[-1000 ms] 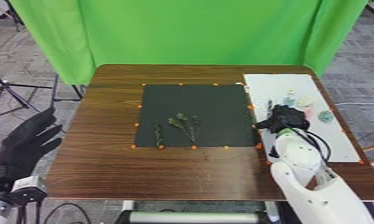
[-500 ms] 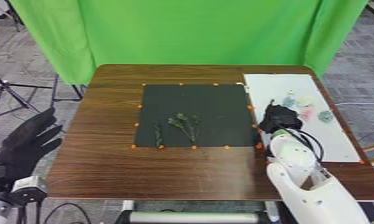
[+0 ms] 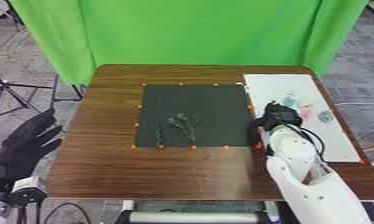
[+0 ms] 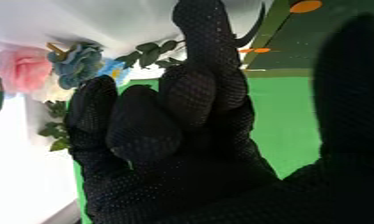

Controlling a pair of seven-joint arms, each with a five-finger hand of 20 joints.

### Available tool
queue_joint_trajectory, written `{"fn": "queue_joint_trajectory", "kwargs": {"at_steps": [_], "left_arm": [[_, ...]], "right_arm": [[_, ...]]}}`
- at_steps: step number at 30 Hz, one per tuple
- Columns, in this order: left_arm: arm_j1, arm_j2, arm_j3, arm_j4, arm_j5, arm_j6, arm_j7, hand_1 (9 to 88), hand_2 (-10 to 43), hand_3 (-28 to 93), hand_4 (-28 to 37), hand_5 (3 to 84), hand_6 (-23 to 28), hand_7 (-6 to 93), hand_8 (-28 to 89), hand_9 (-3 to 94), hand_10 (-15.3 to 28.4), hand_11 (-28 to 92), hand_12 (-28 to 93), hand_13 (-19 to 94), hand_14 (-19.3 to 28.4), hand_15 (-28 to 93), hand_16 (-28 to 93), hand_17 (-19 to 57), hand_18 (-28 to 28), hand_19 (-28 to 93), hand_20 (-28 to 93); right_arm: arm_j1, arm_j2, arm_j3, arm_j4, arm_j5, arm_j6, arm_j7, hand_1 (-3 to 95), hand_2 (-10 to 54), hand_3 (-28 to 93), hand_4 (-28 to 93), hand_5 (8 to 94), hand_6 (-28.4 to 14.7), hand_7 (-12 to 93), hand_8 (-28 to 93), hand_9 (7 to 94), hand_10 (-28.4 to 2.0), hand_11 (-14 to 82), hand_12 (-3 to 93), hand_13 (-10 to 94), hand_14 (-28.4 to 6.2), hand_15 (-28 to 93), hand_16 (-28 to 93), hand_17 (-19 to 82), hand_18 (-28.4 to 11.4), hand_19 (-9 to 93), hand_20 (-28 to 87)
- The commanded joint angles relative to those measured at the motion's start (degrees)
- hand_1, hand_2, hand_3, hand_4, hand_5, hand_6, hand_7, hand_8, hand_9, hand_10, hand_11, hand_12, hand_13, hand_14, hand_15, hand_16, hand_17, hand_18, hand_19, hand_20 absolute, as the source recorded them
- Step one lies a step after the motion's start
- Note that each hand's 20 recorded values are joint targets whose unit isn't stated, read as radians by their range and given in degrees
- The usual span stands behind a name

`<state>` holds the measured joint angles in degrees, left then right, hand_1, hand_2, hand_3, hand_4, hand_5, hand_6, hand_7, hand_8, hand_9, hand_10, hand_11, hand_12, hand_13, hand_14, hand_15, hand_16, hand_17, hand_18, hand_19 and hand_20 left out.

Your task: Arrange flowers

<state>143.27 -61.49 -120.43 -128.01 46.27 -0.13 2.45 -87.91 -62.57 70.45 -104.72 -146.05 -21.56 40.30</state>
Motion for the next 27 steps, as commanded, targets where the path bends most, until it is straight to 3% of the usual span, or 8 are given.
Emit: {"fn": "queue_joint_trajectory", "kwargs": {"at_steps": [1, 13, 23, 25, 27], "left_arm": [[0.45, -0.37, -0.08, -0.21, 0.15, -0.36, -0.42, 20.8, -0.8, 71, -28.3, 20.8, 0.8, 21.0, -10, 16.8, 8.7, 11, 20, 14, 10.8, 14, 8, -11.1, 18.2, 37, 10], [0.33, 0.18, 0.02, 0.02, -0.06, -0.39, -0.45, 20.9, -0.7, 70, -28.3, 20.8, 0.8, 21.0, -10, 16.8, 8.7, 11, 20, 14, 10.9, 14, 8, -11.1, 18.2, 37, 10], [0.08, 0.25, -0.02, 0.09, -0.01, -0.76, -0.88, 21.0, -0.6, 71, -28.3, 20.8, 0.8, 20.9, -10, 16.8, 8.7, 11, 20, 14, 10.9, 14, 8, -11.1, 18.3, 37, 10], [0.07, 0.17, -0.06, 0.11, 0.00, -0.75, -0.78, 21.0, -0.6, 71, -28.3, 20.8, 0.8, 20.9, -10, 16.8, 8.7, 11, 20, 14, 10.9, 14, 8, -11.1, 18.3, 37, 10], [0.20, 0.12, -0.09, 0.01, 0.05, -0.59, -0.80, 21.0, -0.6, 71, -28.3, 20.8, 0.8, 21.0, -10, 16.8, 8.7, 11, 20, 14, 10.8, 14, 8, -11.1, 18.3, 37, 10]], "right_arm": [[2.36, 0.04, -1.13, 5.20, 0.07, 0.27, 3.54, 13.6, -9.5, 67, -28, 74.3, -1.6, 40, -10, 75.0, -11.9, 59.6, 48.1, 74, -8.5, 80, 37, 31, -23.3, 83, 47], [5.42, -0.65, -3.68, 8.73, -1.23, 0.25, 3.52, 16.8, -8.3, 70, -28, 77.1, -0.9, 40, -9, 78.2, -11.2, 59.3, 47.6, 76, -8.4, 81, 37, 32, -23.6, 85, 47], [4.54, -2.06, -5.92, 9.84, -0.59, -1.69, 1.44, 31.5, -9.5, 75, -28, 76.5, 0.1, 41, -9, 78.2, -10.1, 59.5, 47.9, 77, -7.3, 80, 37, 33, -23.0, 85, 46], [4.01, -2.13, -5.73, 9.70, -0.20, -1.54, 0.90, 38.1, -9.5, 72, -28, 75.8, 0.3, 39, 9, 78.4, -9.8, 59.7, 47.6, 77, -7.1, 80, 37, 33, -22.8, 85, 45], [3.30, -2.14, -5.25, 9.34, 0.26, -0.91, 0.01, 45.8, -9.5, 71, -28, 75.6, 0.8, 40, 16, 78.9, -9.2, 59.7, 47.5, 77, -6.3, 80, 37, 33, -22.4, 84, 45]]}}
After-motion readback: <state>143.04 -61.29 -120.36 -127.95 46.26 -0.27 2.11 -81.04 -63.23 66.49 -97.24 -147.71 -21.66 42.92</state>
